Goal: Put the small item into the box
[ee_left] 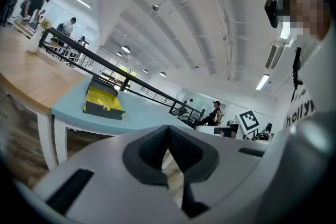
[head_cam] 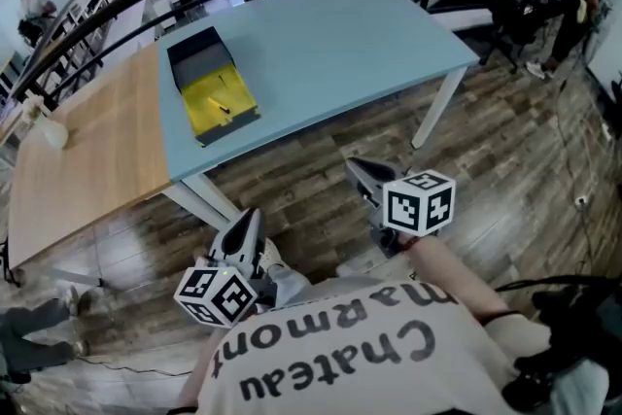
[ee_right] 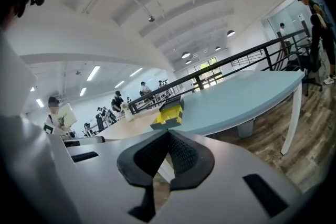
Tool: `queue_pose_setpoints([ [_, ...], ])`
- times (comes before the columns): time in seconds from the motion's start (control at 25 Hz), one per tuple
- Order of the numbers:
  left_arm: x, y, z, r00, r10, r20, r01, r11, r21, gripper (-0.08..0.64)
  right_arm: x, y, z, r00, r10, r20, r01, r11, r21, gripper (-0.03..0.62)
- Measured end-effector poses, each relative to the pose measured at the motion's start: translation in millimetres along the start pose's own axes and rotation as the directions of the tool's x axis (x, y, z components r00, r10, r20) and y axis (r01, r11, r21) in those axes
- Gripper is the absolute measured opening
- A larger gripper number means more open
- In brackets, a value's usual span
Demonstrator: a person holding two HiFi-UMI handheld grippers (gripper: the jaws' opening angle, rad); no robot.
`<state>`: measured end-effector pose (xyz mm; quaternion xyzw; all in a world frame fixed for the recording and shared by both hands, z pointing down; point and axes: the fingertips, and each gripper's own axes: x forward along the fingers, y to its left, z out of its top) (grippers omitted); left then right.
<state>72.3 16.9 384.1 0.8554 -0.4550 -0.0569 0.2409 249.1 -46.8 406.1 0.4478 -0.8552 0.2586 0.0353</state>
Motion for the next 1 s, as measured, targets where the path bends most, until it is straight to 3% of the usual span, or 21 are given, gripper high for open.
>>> queue_pose_setpoints([
  [1.0,-2.8,-6.6,-2.8,1.000,0.017,0.000,-0.017,1.000,0.017,0.002,-8.8,-8.3,-7.7,1.000,-0.011,-0.009,0.011,1.000,-0.026,0.035],
])
